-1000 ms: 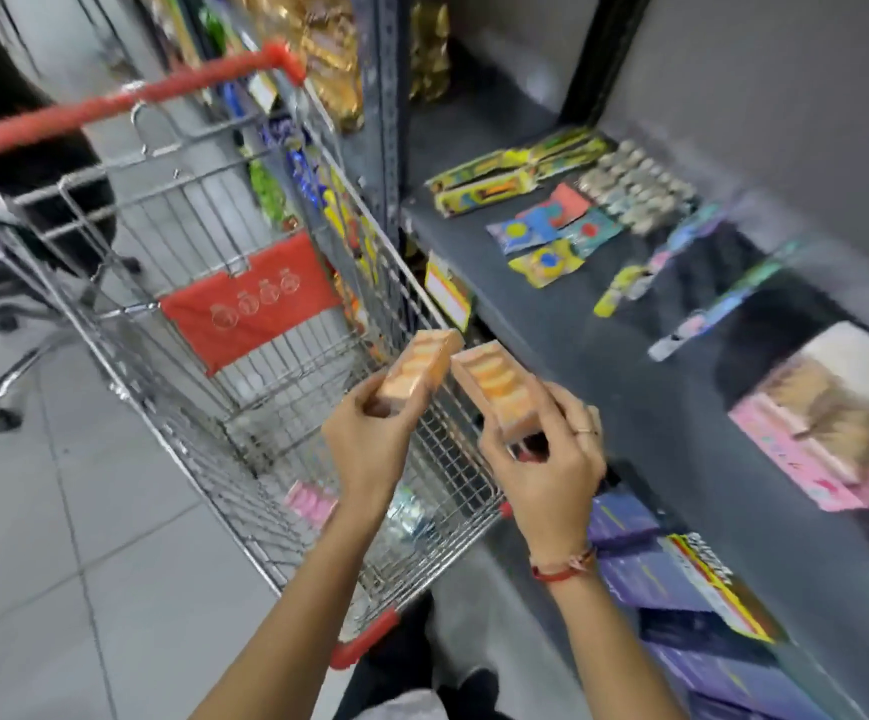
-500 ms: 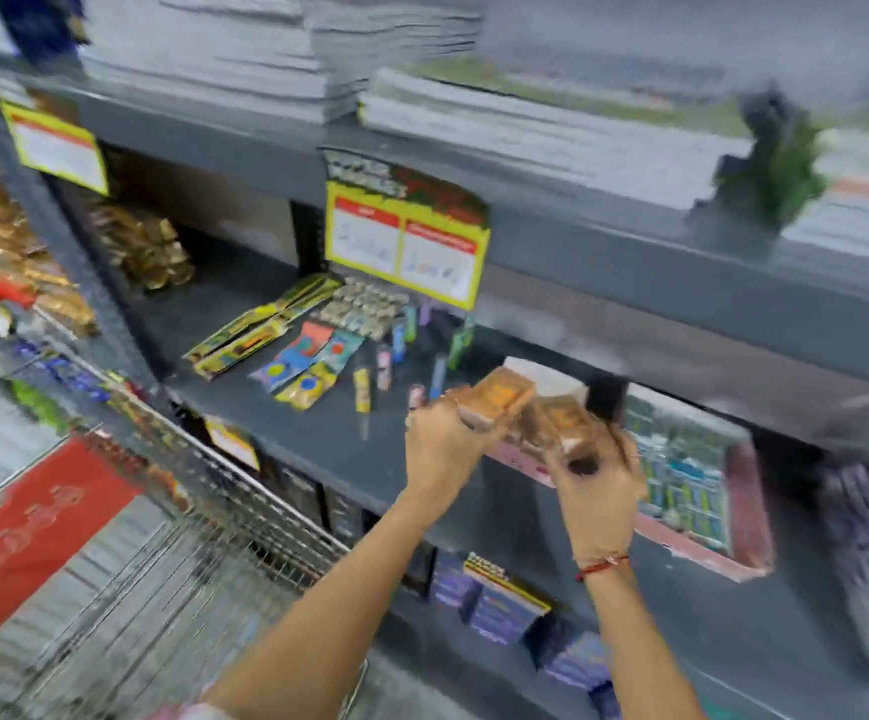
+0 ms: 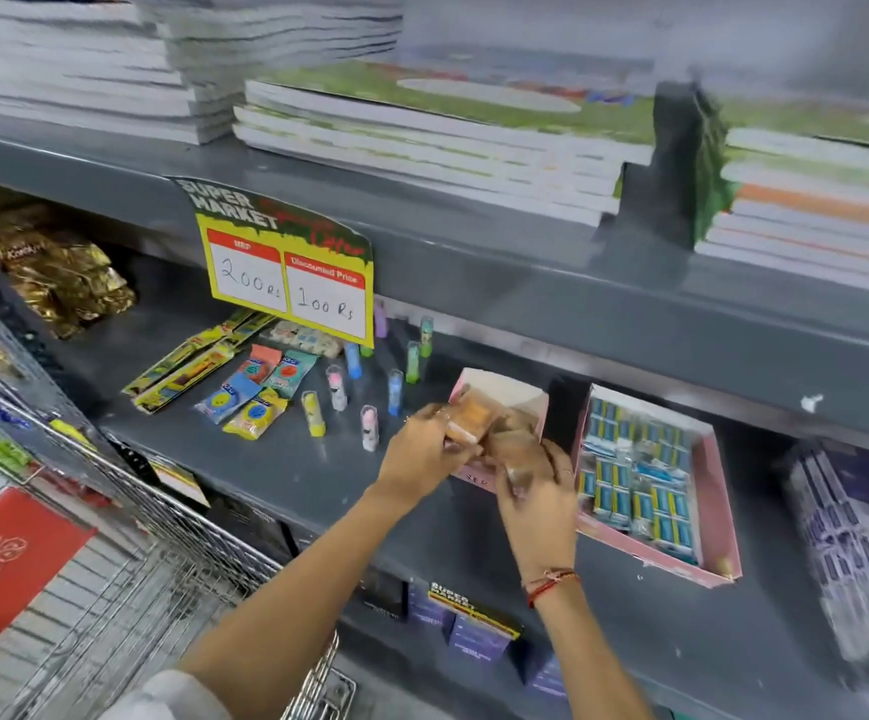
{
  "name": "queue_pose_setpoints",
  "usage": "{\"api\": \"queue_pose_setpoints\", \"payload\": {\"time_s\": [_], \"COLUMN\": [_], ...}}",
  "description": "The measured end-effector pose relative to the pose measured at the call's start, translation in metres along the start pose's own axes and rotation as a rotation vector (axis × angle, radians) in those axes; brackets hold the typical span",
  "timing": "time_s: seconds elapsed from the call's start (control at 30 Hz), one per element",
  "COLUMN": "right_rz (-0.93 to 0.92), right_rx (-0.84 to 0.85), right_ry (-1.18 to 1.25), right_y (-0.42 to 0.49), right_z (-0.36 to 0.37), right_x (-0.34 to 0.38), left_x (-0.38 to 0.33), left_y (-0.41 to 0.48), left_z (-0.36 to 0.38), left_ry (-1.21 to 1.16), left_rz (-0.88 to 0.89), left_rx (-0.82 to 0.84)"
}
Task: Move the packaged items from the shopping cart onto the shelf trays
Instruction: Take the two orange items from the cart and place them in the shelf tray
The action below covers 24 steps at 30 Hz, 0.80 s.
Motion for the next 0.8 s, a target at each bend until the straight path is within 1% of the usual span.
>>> {"api": "queue_pose_setpoints", "payload": {"time_s": [0.07, 0.13, 0.2, 0.27, 0.33, 0.4, 0.5, 0.67, 0.8], "right_rz": [0.065, 0.083, 0.02, -0.033, -0.043, -0.068, -0.099, -0.153, -0.217], "right_rx": [0.029, 0.112, 0.194, 0.254, 0.283, 0.297, 0.341, 0.416, 0.574], "right_ry": [0.007, 0.035, 0.06, 0.022, -0.051, -0.135, -0.24, -0.235, -0.297], "right_y": [0.01, 0.021, 0.025, 0.023, 0.023, 0.03, 0.04, 0.04, 0.059], "right_z": [0.005, 0.016, 0.027, 0.034, 0.037, 0.036, 0.037, 0.042, 0.044], "right_x": [0.0, 0.001, 0.006, 0.005, -0.002, -0.004, -0.003, -0.004, -0.001], "left_x": [-0.002, -0.008, -0.012, -0.011, -0.011, -0.014, -0.019, -0.016, -0.015], "left_y": [0.003, 0.007, 0.013, 0.02, 0.025, 0.026, 0.024, 0.011, 0.006], "left_z": [0.002, 0.003, 0.002, 0.002, 0.004, 0.004, 0.006, 0.008, 0.005], "left_ry": [0.17, 0.369, 0.49, 0.555, 0.591, 0.611, 0.611, 0.629, 0.639], "left_rz": [-0.008, 0.039, 0.091, 0.131, 0.178, 0.219, 0.235, 0.261, 0.273], "left_rx": [-0.036, -0.068, -0.079, -0.051, -0.018, -0.02, -0.028, -0.062, -0.079]}}
Point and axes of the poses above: each hand's wrist, its own y-axis towards the middle knuckle, its own z-axis out of the palm, x = y × z, the point moved 7 cm from there along y, towards the middle knuckle, and after that the axes turned 13 degrees about -z, right-handed, at the moved point
